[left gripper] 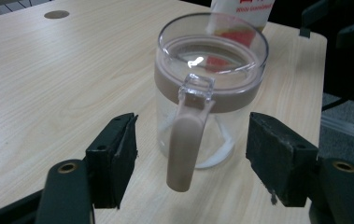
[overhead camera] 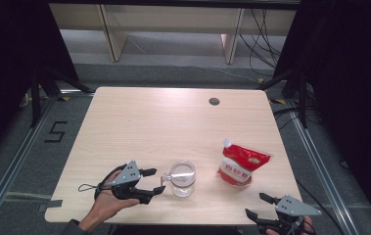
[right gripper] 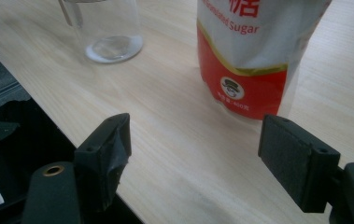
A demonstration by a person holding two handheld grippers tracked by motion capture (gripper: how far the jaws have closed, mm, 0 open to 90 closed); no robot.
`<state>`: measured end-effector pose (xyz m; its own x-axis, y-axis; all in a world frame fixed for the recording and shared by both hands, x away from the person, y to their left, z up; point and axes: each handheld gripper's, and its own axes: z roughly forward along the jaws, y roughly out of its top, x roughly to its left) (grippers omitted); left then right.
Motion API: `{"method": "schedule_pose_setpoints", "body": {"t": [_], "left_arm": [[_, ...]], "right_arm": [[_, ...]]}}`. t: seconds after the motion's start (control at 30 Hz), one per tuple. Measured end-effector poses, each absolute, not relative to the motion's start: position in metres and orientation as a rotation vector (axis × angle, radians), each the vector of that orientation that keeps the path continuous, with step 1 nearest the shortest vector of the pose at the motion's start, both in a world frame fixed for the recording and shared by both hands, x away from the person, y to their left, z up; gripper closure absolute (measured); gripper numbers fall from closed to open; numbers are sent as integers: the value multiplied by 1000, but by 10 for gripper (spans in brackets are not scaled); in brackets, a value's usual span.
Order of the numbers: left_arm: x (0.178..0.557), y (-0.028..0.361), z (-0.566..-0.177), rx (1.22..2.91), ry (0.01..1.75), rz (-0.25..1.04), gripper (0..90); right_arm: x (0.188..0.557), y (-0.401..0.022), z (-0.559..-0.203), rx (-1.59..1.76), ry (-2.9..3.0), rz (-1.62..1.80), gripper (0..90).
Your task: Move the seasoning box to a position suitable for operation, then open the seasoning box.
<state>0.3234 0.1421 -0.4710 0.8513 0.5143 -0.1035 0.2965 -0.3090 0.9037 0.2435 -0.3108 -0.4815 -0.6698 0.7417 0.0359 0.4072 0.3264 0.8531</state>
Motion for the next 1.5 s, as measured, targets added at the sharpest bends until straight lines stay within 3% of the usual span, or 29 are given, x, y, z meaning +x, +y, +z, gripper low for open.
{"method": "schedule_pose_setpoints", "body": {"t": [0.57, 0.7, 0.93, 1.1, 1.5], "left_arm": [[319, 133, -446, 1812, 721, 277, 378], [319, 129, -442, 1803, 709, 294, 442], [321, 123, -442, 1822, 701, 321, 658], [323, 117, -444, 1826, 697, 328, 801], [324, 115, -448, 1807, 737, 303, 890]], "right_arm": [[241, -283, -481, 994, 2287, 1304, 258], [243, -276, -481, 963, 2304, 1292, 257], [246, -268, -481, 939, 2307, 1292, 258], [252, -253, -481, 892, 2339, 1308, 355], [271, -228, -478, 801, 2351, 1301, 409]]}}
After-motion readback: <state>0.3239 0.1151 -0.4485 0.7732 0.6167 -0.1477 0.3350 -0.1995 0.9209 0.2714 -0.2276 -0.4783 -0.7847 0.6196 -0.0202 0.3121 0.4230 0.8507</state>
